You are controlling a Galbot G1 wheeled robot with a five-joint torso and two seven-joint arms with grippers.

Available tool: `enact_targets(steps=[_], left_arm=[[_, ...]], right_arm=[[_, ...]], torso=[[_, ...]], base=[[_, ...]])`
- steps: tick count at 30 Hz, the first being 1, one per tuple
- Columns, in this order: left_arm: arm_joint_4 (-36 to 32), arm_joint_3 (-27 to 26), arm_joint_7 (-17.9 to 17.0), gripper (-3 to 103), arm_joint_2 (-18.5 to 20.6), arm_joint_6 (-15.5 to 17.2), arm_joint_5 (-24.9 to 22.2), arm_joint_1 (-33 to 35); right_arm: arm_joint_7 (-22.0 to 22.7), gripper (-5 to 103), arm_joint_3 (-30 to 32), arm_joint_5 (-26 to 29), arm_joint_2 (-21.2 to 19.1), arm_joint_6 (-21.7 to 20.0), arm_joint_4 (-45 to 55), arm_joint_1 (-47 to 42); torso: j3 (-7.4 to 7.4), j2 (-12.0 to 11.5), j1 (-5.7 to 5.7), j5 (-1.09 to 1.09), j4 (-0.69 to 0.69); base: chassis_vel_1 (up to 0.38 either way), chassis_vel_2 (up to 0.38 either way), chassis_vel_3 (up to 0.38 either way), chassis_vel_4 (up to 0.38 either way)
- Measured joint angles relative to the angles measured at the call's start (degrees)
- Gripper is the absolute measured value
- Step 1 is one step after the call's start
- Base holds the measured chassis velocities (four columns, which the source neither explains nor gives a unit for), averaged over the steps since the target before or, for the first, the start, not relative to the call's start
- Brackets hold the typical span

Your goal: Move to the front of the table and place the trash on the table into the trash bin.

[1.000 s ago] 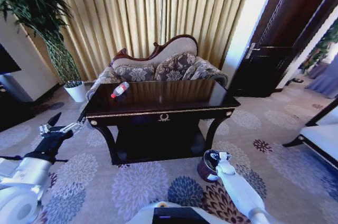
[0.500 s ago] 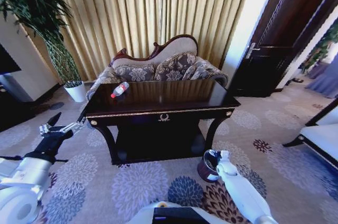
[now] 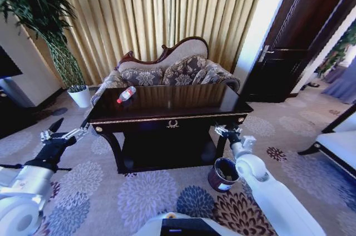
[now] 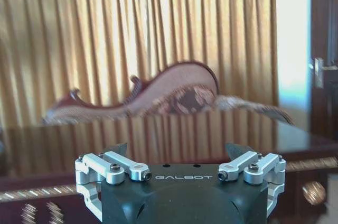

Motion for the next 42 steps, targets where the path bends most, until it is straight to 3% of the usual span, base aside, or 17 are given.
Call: enact_targets(steps=[9,19,42], left_arm=[[0.0,-0.1,-0.1,100,0.0,0.2,0.0,0.1],[0.0,-2.3,-2.1,100,0.9,6.4,2.4,0.0],[0.0,-2.0,-2.5,100,1.0,6.7,2.6,0.0]], right_arm=[[-0.2,100,2.7,-1.2,0.5,0.1,10.1,-5.6],[-0.3,100,3.0,-2.7,0.4,-0.7,13.3,-6.1],[-0.7,100,-0.7,-3.9,0.1,-0.8,12.1,-4.9]], torso=[[0.0,0.0,0.0,0.01,-0.01],[0.01,0.0,0.0,0.01,0.01],[0.01,0.0,0.01,0.01,0.0]], base=[[0.0,0.0,0.0,0.0],[0.0,0.0,0.0,0.0],[-0.073,0.068,0.069,-0.071]])
